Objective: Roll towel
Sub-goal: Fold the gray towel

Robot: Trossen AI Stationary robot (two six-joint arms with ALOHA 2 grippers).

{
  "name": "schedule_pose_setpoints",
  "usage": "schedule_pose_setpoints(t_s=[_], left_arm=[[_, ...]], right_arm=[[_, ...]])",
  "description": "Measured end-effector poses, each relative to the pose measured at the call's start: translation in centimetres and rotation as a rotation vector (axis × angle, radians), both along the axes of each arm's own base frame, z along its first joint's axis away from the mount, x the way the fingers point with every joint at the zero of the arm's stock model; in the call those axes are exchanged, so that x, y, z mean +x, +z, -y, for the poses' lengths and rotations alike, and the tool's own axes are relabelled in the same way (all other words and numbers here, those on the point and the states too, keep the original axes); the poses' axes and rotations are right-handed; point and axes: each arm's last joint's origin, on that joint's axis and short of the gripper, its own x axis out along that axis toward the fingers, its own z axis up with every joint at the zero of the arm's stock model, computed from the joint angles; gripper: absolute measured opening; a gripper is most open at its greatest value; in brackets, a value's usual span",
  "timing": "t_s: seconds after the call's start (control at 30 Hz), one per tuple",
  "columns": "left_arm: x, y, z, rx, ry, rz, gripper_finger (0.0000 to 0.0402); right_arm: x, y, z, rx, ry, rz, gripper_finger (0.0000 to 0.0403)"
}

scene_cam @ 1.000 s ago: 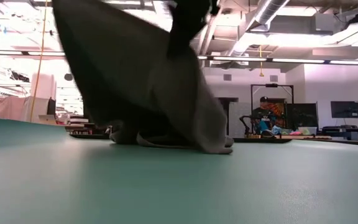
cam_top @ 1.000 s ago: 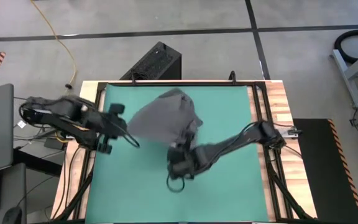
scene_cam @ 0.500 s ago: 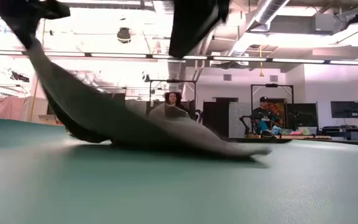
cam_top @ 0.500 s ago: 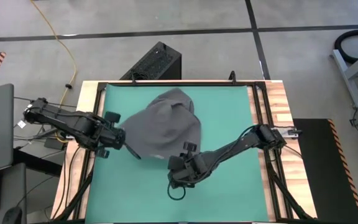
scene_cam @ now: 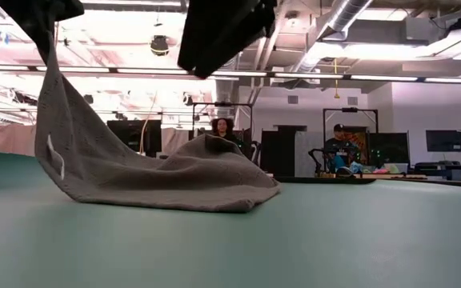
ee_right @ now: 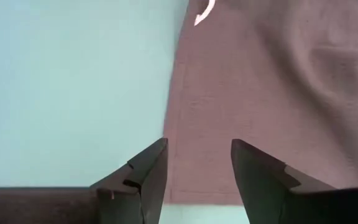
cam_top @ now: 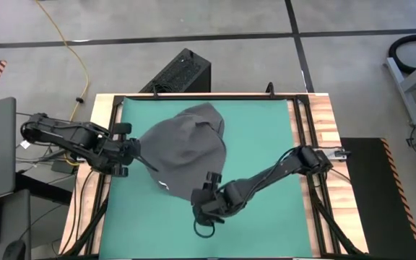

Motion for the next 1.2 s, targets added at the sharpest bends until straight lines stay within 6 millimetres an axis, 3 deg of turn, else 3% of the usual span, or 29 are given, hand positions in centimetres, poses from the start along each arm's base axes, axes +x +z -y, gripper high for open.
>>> schedule_pose_setpoints(t_s=[0.13,0.3,0.5,0.93,1.2], left_arm=[[0.0,0.0,0.0,0.008,-0.021,-0.004,0.0],[0.1,0.0,0.0,0.006,-0.033,-0.002,0.0],[0.0,0.1,0.0,0.001,-0.055,0.007,0.0],[-0.1,0.3,0.0,-0.002,-0.07,0.034,0.0],[0.1,0.4,0.1,-0.009,-0.069,0.057,0.0]], right_arm=[[0.5,-0.2,-0.2,0.038,-0.004,0.038,0.0201],[0.9,-2.7,-0.7,0.114,0.026,0.049,0.0201],[0.9,-3.9,-1.0,0.16,0.039,0.062,0.0202],[-1.3,-7.4,-1.6,0.071,0.096,-0.113,0.0202],[-0.9,-8.3,-1.0,0.057,0.146,-0.108,0.0202]])
